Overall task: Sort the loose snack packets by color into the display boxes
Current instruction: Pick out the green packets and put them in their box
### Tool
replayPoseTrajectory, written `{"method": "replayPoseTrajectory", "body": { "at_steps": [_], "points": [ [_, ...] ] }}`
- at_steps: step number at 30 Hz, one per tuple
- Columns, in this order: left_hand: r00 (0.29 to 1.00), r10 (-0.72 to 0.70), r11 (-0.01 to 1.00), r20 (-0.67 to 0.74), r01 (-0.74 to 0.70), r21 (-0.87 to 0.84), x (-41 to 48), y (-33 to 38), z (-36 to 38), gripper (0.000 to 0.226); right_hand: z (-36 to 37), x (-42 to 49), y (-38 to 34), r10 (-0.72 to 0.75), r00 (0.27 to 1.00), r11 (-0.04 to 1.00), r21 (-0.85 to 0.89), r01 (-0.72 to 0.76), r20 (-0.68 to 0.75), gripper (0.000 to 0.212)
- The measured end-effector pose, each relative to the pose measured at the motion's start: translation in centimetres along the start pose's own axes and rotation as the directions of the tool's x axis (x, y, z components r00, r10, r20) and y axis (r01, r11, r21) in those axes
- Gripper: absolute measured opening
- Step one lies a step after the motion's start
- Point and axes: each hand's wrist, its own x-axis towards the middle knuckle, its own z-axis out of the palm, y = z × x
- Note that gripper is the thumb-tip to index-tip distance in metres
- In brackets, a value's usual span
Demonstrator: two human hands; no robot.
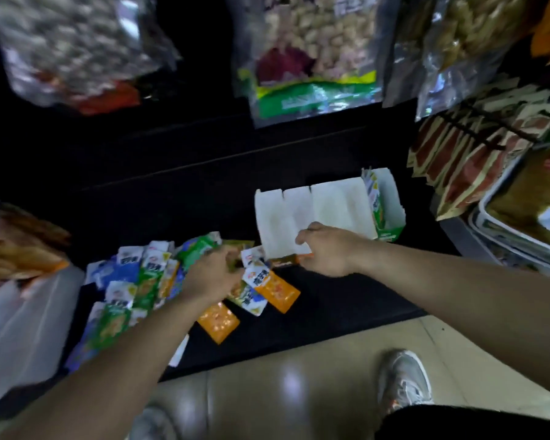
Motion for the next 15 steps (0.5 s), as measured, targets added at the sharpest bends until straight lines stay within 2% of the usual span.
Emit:
{"method": "replayPoseTrajectory", "body": {
  "at_steps": [3, 7, 9, 11, 13, 15],
  "points": [
    [0.991, -0.131, 0.991, 0.025, 0.131, -0.037, -3.9, -6.6, 0.5, 0.052, 2.5, 1.6, -4.0, -0.049, 0.995, 0.998, -0.045, 0.053, 0.09, 0.052],
    [0.962, -0.273, 0.958, 0.024, 0.274, -0.082, -6.6, -12.9, 2.5, 0.054, 9.9, 5.2, -7.6, -0.043, 0.993, 0.996, -0.075, 0.051, 0.107, 0.065],
    [0.963, -0.27, 0.961, 0.018, 0.271, -0.056, -6.8, -15.0, 3.7, 0.056, 13.5, 7.0, -9.2, -0.043, 0.991, 0.991, -0.119, 0.058, 0.124, 0.076],
    [0.969, -0.248, 0.967, 0.01, 0.248, -0.062, -6.4, -16.4, 4.4, 0.055, 16.2, 8.6, -10.9, -0.106, 0.984, 0.978, -0.163, 0.129, 0.14, 0.083],
    [0.97, -0.242, 0.97, 0.0, 0.242, -0.034, -5.6, -17.3, 5.0, 0.054, 18.8, 9.7, -12.3, -0.177, 0.97, 0.965, -0.163, 0.204, 0.169, 0.085],
    [0.972, -0.234, 0.97, -0.021, 0.235, 0.061, -5.1, -17.8, 5.8, 0.06, 21.1, 10.4, -13.0, -0.173, 0.963, 0.96, -0.183, 0.212, 0.208, 0.083]
  ]
}}
